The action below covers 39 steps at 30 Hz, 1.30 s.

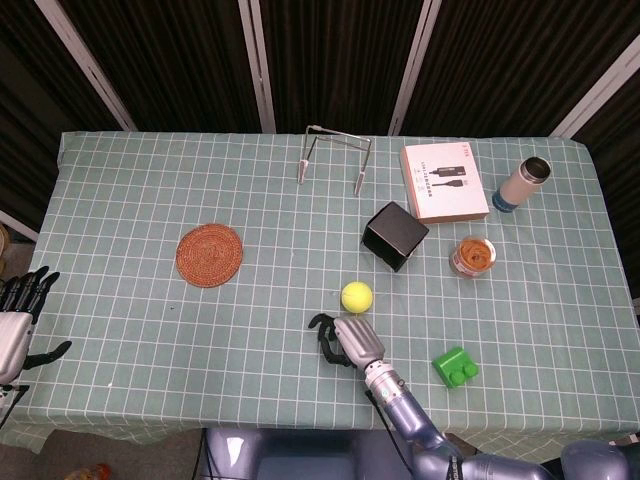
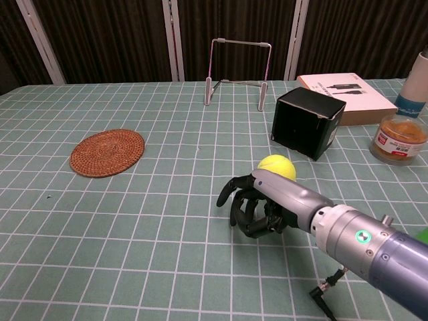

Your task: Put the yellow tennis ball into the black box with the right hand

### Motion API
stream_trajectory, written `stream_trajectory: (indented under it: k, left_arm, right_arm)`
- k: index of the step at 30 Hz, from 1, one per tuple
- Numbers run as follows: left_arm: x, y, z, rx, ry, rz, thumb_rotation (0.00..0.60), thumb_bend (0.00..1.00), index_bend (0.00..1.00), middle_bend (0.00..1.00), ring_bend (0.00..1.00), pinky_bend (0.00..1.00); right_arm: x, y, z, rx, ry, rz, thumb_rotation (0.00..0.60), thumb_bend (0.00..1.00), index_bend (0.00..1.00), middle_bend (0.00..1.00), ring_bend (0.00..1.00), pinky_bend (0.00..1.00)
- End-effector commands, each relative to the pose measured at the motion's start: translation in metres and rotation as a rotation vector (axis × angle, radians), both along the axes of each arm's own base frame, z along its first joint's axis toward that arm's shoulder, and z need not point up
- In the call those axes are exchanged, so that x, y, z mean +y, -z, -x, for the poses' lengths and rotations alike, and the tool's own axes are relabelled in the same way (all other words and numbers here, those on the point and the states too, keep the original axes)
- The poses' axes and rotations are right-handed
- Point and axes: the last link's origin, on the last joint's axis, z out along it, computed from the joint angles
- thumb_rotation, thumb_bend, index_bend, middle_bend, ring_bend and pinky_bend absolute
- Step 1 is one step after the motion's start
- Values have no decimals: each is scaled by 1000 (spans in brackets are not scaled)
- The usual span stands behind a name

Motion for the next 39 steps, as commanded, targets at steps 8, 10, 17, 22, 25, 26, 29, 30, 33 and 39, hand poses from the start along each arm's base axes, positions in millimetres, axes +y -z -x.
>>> stream_trajectory:
  k: [8,10,17,22,25,26,29,30,33,39]
  left_arm:
    - [3,1,3,1,-19,6,600,138,0,0,0,0]
    - [3,1,3,-1,-21,6,600,138,0,0,0,0]
    - [4,2,4,2,-24,9,600,139,0,0,0,0]
    - [4,3,3,7,-25,12,600,141,0,0,0,0]
    - [4,4,3,7,-28,14,600,140,0,0,0,0]
    - [4,5,3,8,-29,15,600,141,0,0,0,0]
    - [5,5,4,10,-32,16,600,142,0,0,0,0]
    - [5,5,4,11,-33,17,600,142,0,0,0,0]
    - [5,6,4,11,-35,21,600,142,0,0,0,0]
    - [6,7,3,12,-37,22,600,142,0,0,0,0]
  right_arm:
    - [-18,0,3,4,10,11,600,668,309,456,448,745]
    - [-21,-1,3,2,12,17,600,667,297,448,440,745]
    - [-29,-7,7,5,20,35,600,668,285,429,423,743]
    - [-35,-11,13,27,25,47,600,667,278,423,412,721]
    - [-39,-13,16,35,30,51,600,668,276,419,408,714]
    - [-40,-13,17,36,31,52,600,667,276,419,408,711]
    - [-44,-17,21,48,33,63,600,667,276,419,407,703]
    - [-46,-18,23,56,32,72,600,668,276,419,407,702]
    - [-51,-21,27,81,28,101,600,668,276,419,407,702]
    - [-58,-27,38,116,45,121,600,668,276,419,407,702]
